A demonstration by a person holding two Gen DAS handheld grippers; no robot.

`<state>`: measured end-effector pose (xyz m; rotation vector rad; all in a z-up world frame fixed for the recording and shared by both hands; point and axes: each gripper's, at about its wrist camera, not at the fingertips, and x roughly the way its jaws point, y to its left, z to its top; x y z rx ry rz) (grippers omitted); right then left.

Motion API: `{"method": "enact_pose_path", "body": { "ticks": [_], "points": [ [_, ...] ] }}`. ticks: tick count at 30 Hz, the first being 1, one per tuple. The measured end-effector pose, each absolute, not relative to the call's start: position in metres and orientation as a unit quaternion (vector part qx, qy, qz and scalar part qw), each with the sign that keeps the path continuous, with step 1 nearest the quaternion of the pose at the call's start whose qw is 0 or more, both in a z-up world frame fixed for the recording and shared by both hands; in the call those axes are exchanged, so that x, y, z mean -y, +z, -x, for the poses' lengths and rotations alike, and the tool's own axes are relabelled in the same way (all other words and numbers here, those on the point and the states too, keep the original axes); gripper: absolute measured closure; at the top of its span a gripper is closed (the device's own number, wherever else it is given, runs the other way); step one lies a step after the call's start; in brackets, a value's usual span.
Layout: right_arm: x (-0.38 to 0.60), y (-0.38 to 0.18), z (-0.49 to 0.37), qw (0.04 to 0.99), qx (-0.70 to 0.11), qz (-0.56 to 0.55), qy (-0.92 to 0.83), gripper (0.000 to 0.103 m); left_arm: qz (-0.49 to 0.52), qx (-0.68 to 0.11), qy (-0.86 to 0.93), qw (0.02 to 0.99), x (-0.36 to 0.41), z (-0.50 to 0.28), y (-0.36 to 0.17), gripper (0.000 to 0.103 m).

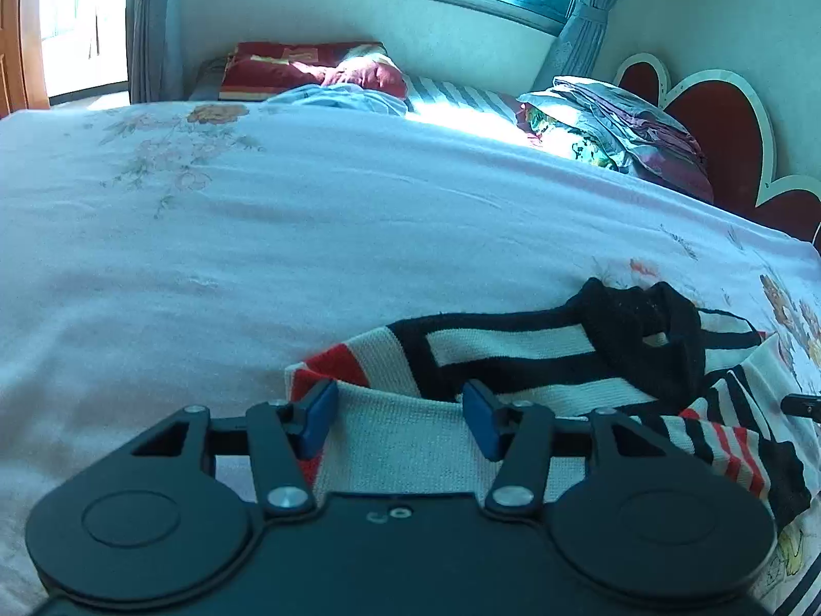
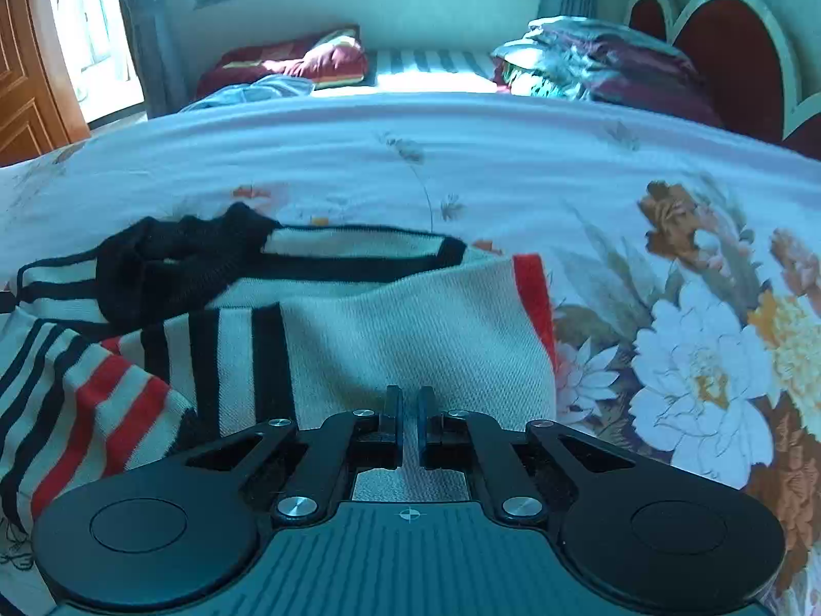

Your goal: Fold small clothes

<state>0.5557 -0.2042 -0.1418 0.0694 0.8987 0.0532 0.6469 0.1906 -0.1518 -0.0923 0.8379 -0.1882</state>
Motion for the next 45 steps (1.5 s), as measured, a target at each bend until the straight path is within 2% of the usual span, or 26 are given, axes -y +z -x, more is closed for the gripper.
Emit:
{"method": "enact_pose_path", "body": {
  "ticks": [2,3,4,10,12,15,16,18,20,24,28,31,33,36,38,45],
  "points": [
    [0.189,-0.128,-0.546,0.908,-0.411,-0.059,0.056,0.093,0.036,-0.388,-0.115,0.914,-0.177,-0.623,-0.142,0.051],
    [0.176,-0.125,-0.544,0.907,-0.409,-0.069,0.073,0.079,0.033,-0.387,-0.129,0.913,-0.165,-0.615,-0.14,0.05],
    [0.159,-0.123,-0.544,0.906,-0.408,-0.07,0.093,0.072,0.025,-0.383,-0.14,0.913,-0.148,-0.609,-0.138,0.05],
    [0.06,-0.142,-0.546,0.888,-0.436,0.002,0.147,0.073,-0.022,-0.399,-0.142,0.906,-0.084,-0.596,-0.157,0.05],
    [0.055,-0.149,-0.541,0.892,-0.429,0.04,0.135,0.073,-0.062,-0.399,-0.13,0.906,-0.088,-0.595,-0.168,0.044],
    [0.09,-0.149,-0.539,0.898,-0.431,0.082,0.033,0.073,-0.085,-0.388,-0.082,0.914,-0.126,-0.589,-0.166,0.045],
    [0.112,-0.152,-0.538,0.896,-0.438,0.07,0.016,0.069,-0.108,-0.384,-0.056,0.915,-0.137,-0.587,-0.166,0.044],
    [0.144,-0.152,-0.537,0.893,-0.448,0.009,0.028,0.061,-0.061,-0.387,-0.071,0.917,-0.158,-0.589,-0.165,0.043],
    [0.149,-0.143,-0.535,0.896,-0.443,-0.01,0.029,0.061,-0.054,-0.381,-0.067,0.921,-0.156,-0.588,-0.154,0.046],
    [0.121,-0.124,-0.524,0.907,-0.412,-0.045,0.073,0.061,-0.037,-0.356,-0.117,0.927,-0.116,-0.57,-0.135,0.046],
    [0.08,-0.136,-0.511,0.897,-0.426,0.013,0.116,0.061,-0.048,-0.368,-0.14,0.918,-0.081,-0.548,-0.147,0.044],
    [0.09,-0.152,-0.491,0.903,-0.414,0.075,0.086,0.061,-0.057,-0.377,-0.109,0.918,-0.106,-0.535,-0.167,0.042],
    [0.115,-0.155,-0.483,0.906,-0.413,0.064,0.064,0.061,-0.046,-0.37,-0.119,0.92,-0.132,-0.521,-0.17,0.042],
    [0.141,-0.154,-0.483,0.903,-0.425,0.01,0.056,0.06,-0.112,-0.358,-0.115,0.92,-0.126,-0.508,-0.17,0.042],
    [0.146,-0.153,-0.487,0.899,-0.435,-0.018,0.051,0.06,-0.102,-0.361,-0.108,0.921,-0.125,-0.51,-0.169,0.042],
    [0.137,-0.133,-0.466,0.91,-0.409,-0.003,0.066,0.06,-0.077,-0.362,-0.091,0.925,-0.136,-0.489,-0.16,0.044]
  ]
}}
